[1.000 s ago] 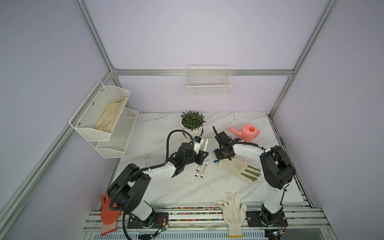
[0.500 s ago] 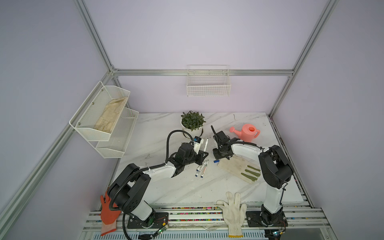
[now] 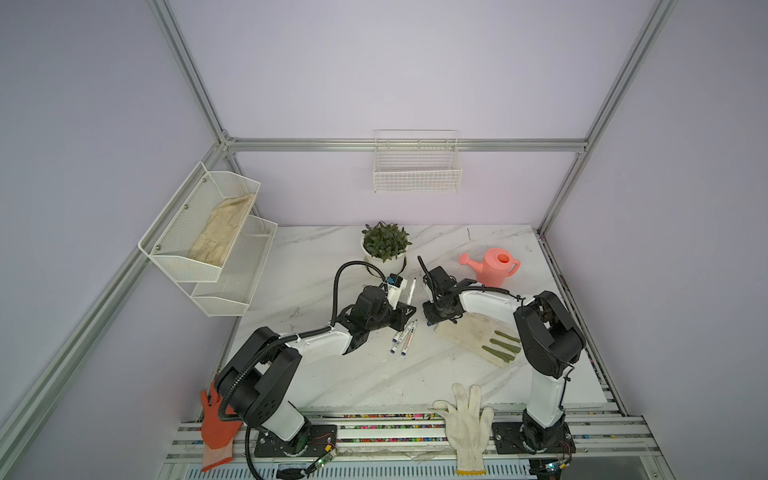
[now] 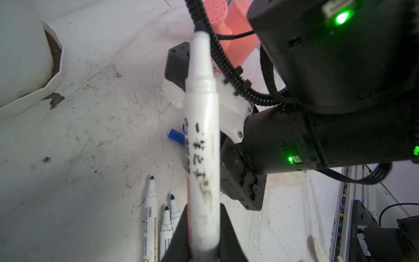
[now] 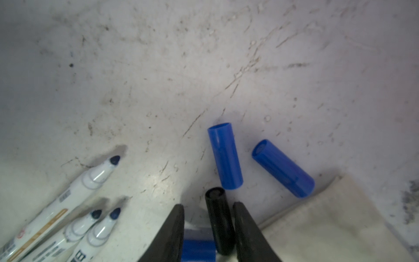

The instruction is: Insert the pens into the pen caps

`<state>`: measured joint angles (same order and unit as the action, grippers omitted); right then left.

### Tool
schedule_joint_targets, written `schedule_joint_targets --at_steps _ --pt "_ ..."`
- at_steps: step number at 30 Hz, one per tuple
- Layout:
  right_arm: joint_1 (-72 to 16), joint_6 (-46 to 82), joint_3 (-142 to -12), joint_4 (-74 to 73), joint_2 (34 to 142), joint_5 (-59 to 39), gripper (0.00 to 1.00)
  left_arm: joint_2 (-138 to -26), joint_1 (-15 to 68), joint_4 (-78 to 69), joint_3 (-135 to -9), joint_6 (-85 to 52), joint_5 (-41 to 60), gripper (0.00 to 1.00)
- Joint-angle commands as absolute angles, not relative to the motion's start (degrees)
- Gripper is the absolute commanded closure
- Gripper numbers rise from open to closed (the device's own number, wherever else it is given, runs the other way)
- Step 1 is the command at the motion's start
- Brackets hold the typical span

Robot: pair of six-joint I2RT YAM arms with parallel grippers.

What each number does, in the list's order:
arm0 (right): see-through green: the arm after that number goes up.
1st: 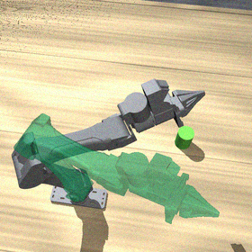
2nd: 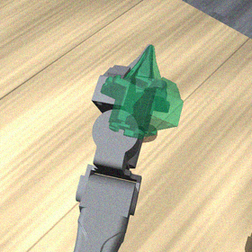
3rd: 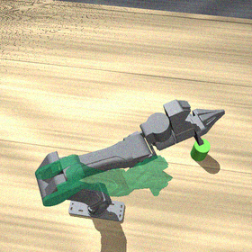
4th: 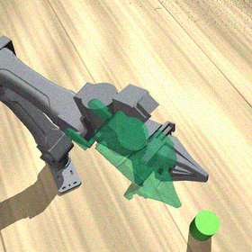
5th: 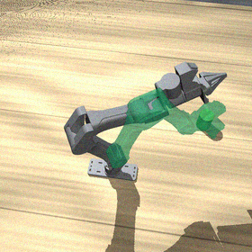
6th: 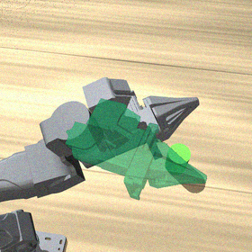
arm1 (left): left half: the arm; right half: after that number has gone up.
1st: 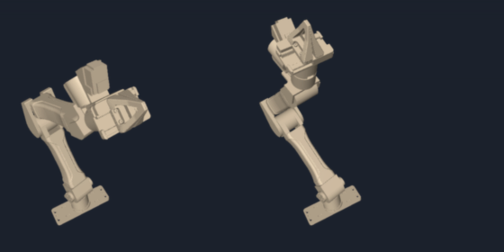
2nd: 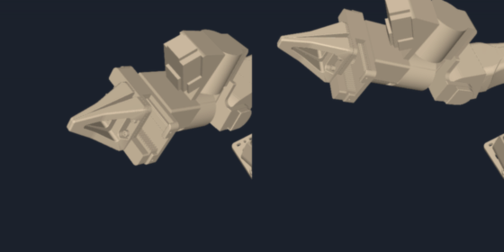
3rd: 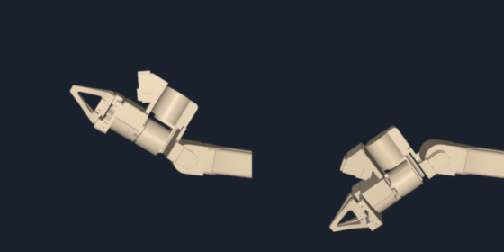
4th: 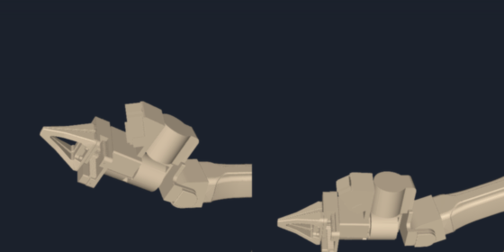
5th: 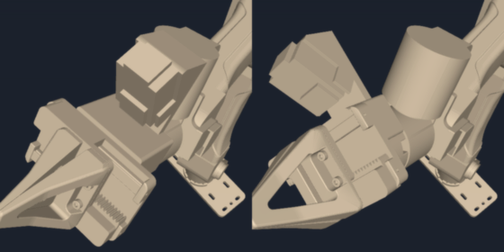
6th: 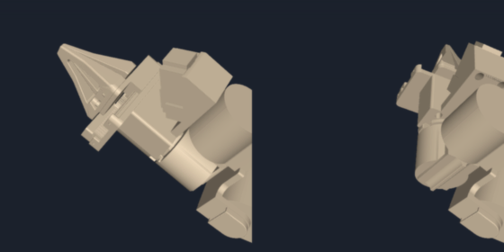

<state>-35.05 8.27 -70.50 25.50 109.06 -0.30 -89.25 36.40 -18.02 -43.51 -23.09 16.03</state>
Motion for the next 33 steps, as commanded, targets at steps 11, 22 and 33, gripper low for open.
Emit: schedule_joint_targets --at_steps 11,22,33 --pt "-35.51 8.4 -72.18 25.23 110.26 0.55 0.9 -88.88 36.17 -19.05 -44.83 -23.22 16.13 1.0" --pt "-35.27 9.69 -72.12 15.15 93.63 -1.18 1.0 -88.49 36.18 -19.0 -45.48 -23.2 15.9 1.0" --pt "-28.81 15.01 -64.72 -3.71 84.46 -21.92 1.0 -87.94 37.36 -19.92 -46.92 -23.66 14.9 1.0"
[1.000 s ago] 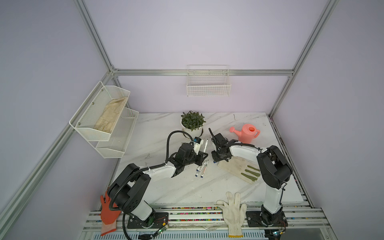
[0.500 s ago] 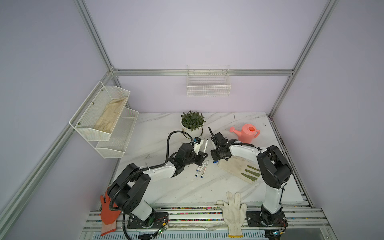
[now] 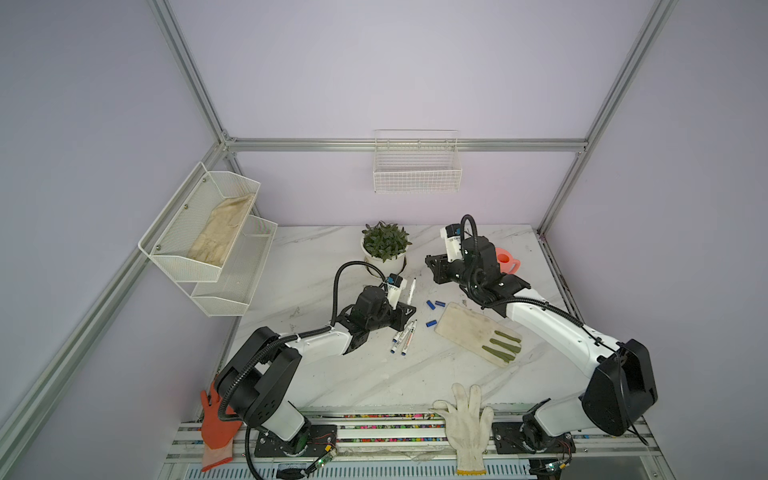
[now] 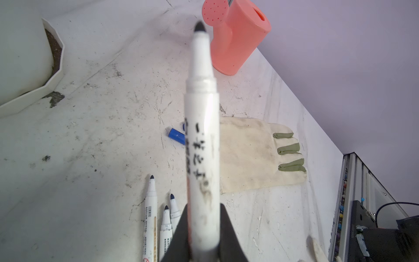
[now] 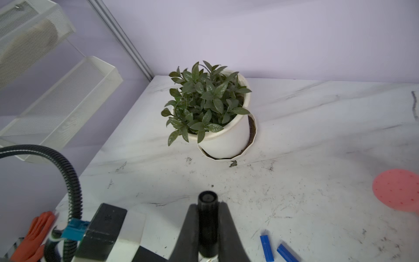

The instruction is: Insert the pens into the pen caps

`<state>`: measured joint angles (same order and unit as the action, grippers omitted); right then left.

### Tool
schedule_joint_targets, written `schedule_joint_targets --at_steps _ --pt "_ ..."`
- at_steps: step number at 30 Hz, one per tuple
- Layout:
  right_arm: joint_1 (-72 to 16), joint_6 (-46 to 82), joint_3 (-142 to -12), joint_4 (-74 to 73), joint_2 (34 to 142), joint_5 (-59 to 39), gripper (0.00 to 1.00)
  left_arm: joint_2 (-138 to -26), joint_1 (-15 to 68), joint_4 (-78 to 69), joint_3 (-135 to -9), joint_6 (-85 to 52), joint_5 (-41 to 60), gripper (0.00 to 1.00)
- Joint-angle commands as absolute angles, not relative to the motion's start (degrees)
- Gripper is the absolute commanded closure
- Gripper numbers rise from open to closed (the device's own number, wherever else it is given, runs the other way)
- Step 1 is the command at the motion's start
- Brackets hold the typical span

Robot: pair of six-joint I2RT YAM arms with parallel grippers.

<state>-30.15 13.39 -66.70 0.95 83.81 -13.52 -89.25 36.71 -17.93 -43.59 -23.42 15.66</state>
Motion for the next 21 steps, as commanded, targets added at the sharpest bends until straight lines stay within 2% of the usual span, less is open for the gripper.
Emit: schedule_joint_targets --at_steps 1,4,9,17,21 --pt "-27.97 15.39 -64.78 -4.11 84.82 -24.75 1.0 -87.89 37.52 -20.02 -47.02 -23.64 14.69 1.0" --pt "-25.89 16.83 -65.77 -4.13 86.33 -33.19 1.0 -87.73 37.98 -20.2 -47.45 -23.55 13.8 1.0" --pt "-25.27 17.39 -65.57 -3.78 87.84 -39.0 1.0 -88.07 38.61 -21.07 -48.2 -22.95 13.25 1.0" --pt "-25.22 16.17 -66.45 -1.76 89.69 -39.51 1.0 -89.05 39.29 -21.36 -49.57 -22.68 13.3 1.0" --pt "-25.27 15.42 -66.03 -1.75 89.91 -36.45 1.0 -88.95 39.63 -21.7 -49.66 -22.48 13.4 1.0"
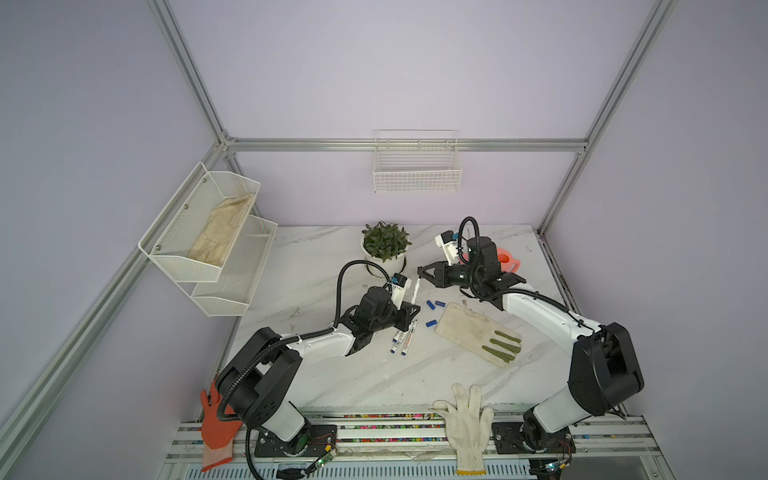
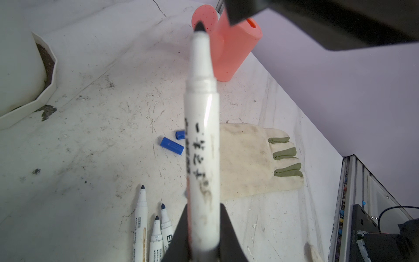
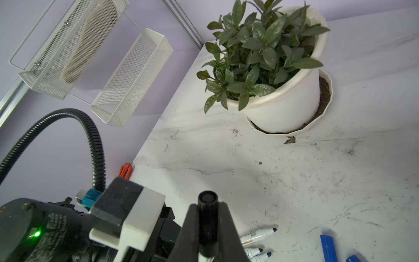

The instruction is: Insert the pens into the pen caps

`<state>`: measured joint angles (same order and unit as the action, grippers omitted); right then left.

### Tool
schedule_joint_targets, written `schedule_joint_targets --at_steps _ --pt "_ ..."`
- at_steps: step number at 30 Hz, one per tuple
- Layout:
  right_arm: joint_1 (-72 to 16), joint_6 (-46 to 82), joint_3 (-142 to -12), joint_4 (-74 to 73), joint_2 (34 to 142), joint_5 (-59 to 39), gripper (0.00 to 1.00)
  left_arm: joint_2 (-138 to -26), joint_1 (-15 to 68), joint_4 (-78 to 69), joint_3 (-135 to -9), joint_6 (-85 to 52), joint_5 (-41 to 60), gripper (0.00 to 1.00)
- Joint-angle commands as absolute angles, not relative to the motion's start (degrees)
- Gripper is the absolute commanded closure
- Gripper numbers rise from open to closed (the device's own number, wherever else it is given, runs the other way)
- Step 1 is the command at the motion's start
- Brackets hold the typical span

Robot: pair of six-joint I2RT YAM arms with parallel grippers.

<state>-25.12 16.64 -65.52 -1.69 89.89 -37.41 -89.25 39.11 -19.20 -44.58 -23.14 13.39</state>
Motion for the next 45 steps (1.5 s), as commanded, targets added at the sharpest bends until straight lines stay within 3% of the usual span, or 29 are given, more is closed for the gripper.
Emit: schedule_joint_targets --at_steps 1,45 --pt "-25.24 15.12 -65.85 -1.93 89.87 -35.93 1.0 -88.95 39.72 -21.71 -49.66 -22.33 13.35 1.0" --pt "-25.23 14.62 -64.7 -2.99 89.58 -35.68 1.0 -90.09 40.43 -24.35 -50.9 -22.83 12.47 1.0"
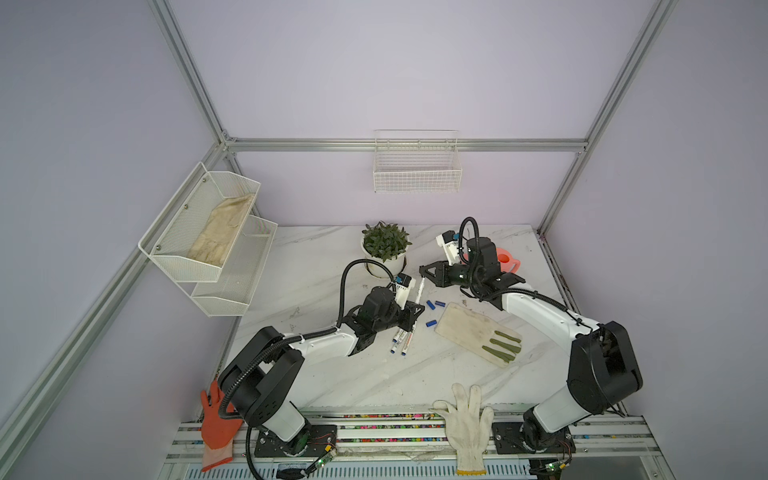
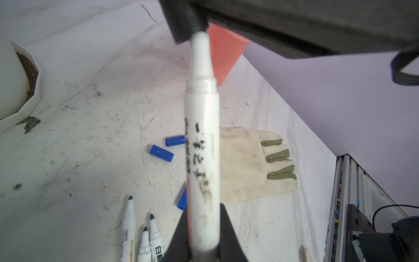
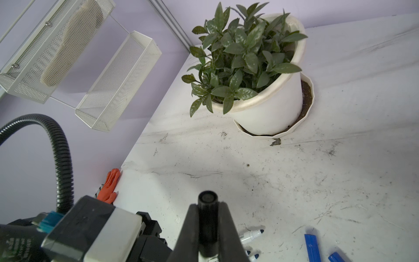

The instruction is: Insert the pens into the pen caps

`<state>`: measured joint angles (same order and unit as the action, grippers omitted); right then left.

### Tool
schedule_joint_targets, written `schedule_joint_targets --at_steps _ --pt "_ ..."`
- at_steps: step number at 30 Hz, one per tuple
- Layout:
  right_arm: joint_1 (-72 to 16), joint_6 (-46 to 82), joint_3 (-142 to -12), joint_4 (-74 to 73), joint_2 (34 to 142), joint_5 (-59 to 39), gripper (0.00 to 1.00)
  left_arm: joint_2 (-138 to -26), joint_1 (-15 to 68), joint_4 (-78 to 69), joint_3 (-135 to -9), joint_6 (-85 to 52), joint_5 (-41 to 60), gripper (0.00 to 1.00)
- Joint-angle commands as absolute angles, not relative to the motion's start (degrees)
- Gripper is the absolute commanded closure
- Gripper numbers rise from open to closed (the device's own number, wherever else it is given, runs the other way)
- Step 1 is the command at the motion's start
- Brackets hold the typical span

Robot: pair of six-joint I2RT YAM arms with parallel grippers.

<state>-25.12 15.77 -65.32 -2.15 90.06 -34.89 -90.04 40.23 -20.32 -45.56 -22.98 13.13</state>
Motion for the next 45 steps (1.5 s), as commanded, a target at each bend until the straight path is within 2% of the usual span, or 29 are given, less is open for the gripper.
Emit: schedule_joint_targets --at_steps 1,12,18,26,36,45 --pt "-25.24 14.52 -64.57 -2.98 89.35 -36.05 1.0 -90.31 40.36 -24.82 -51.04 -23.01 12.48 1.0" --pt "-24.82 14.54 -63.55 -1.6 85.72 -39.96 1.0 -93.32 38.94 -33.53 -54.29 -28.46 13.03 1.0" --pt "-23.58 15.45 -62.78 -0.71 84.21 -44.8 1.0 -93.5 38.74 -40.26 -54.77 -28.15 8.32 1.0" --pt "-23.64 10.17 -63.87 7.02 84.22 -51.11 1.0 -96.03 39.22 -59.72 -51.86 -26.08 1.88 1.0" --pt "-23.62 8.56 -61.79 7.21 81.25 -57.37 1.0 -96.25 41.35 -65.31 -49.01 -18.47 -9.55 1.0" --pt "-23.62 6.06 -62.77 9.75 80.1 -54.06 1.0 -95.53 42.42 -63.63 -48.6 -12.68 -13.95 1.0"
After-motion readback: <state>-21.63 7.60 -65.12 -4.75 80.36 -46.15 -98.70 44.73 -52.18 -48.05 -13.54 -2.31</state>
